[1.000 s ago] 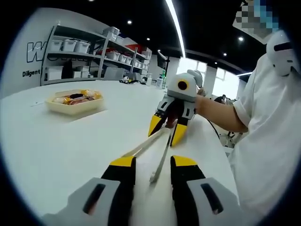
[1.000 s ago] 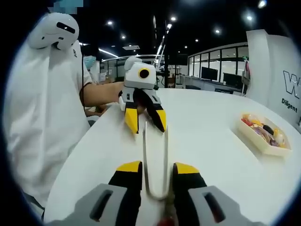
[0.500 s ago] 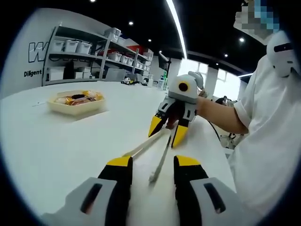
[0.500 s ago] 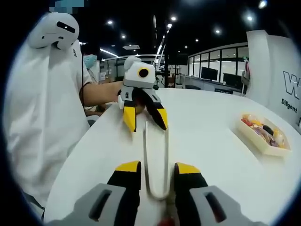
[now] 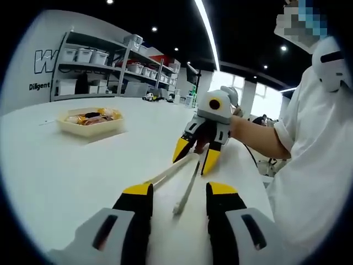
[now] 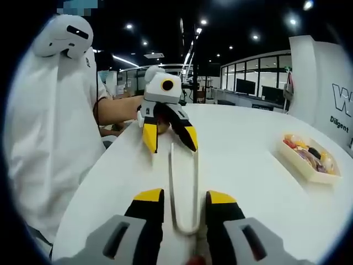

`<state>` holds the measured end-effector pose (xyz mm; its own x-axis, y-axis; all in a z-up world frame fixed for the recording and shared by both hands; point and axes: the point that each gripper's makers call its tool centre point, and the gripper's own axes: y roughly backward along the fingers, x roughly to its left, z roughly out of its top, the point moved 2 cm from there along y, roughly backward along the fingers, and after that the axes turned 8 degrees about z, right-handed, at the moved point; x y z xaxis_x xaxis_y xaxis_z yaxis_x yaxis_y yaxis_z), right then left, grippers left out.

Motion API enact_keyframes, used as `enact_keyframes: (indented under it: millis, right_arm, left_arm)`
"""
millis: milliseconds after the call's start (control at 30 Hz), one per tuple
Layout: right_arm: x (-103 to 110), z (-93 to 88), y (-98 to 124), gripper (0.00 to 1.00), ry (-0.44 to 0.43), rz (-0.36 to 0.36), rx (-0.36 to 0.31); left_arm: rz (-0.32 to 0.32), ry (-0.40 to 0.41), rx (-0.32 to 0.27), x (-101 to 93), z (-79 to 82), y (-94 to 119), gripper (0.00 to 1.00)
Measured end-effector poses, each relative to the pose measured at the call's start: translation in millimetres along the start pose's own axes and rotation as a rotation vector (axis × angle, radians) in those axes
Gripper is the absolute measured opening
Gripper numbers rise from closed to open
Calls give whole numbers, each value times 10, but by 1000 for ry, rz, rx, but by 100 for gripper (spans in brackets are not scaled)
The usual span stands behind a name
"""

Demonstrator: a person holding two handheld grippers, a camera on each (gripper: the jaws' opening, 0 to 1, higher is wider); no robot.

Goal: Place the target food into the container with the food tongs after gripping and lifting it, then release it inside without dropping or visibly crushing the food.

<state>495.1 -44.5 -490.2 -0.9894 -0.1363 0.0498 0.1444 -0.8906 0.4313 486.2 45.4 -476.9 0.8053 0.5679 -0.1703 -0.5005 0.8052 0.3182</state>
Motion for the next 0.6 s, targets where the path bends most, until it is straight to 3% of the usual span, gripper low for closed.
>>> enact_keyframes:
  millis: [600]
  right_arm:
    - [-5, 20, 5, 25, 1, -12, -5]
  left_arm:
    - [7, 4, -11, -7, 30, 20, 41]
